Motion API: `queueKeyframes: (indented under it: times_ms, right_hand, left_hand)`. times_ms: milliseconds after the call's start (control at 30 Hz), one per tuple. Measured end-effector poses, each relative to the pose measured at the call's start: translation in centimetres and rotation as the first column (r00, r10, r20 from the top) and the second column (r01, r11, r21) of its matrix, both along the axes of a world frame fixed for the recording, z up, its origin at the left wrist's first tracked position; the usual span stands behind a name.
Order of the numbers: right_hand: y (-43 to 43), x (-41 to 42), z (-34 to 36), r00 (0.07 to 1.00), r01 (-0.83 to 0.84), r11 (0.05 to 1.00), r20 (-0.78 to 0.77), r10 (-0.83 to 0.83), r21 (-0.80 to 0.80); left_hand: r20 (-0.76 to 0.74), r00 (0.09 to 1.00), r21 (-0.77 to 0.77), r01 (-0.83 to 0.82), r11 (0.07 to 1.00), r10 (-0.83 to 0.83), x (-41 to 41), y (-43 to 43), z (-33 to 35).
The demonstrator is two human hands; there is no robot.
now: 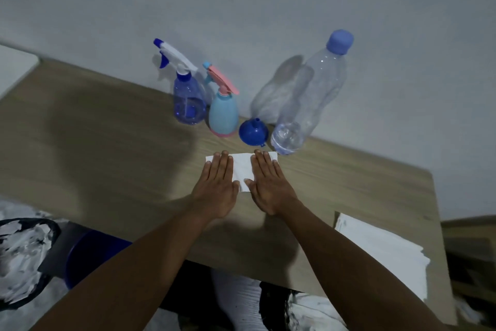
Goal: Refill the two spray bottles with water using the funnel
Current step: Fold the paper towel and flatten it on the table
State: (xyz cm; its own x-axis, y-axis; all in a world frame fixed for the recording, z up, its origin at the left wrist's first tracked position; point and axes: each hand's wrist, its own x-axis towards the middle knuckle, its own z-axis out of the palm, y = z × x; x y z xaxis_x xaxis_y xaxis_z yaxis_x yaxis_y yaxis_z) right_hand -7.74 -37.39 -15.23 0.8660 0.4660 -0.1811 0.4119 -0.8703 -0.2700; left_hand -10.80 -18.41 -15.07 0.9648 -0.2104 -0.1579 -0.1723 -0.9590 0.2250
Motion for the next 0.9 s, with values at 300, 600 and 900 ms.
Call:
queueKeyframes:
  times_ms: [300,600,900]
  right_hand:
    - [-5.4,-3.6,0.6,0.989,0.148,0.989,-0.003,-0.148,0.003]
    - [-6.7,-9.9,0.7,0.962,0.271,0.962,-0.012,-0.271,-0.015]
    - [-6.5,-16.3,1.1,0.961,0.275,0.96,-0.023,-0.276,-0.052]
  left_hand:
    - [-0.115,0.985,0.014,0.132,0.991,-0.129,-0.8,-5.3,1.1]
    - [-0.115,0.965,0.05,0.243,0.969,-0.236,-5.0,-7.1,0.9]
    - [-0.064,0.964,0.055,0.26,0.964,-0.256,-11.6,-6.9,1.0]
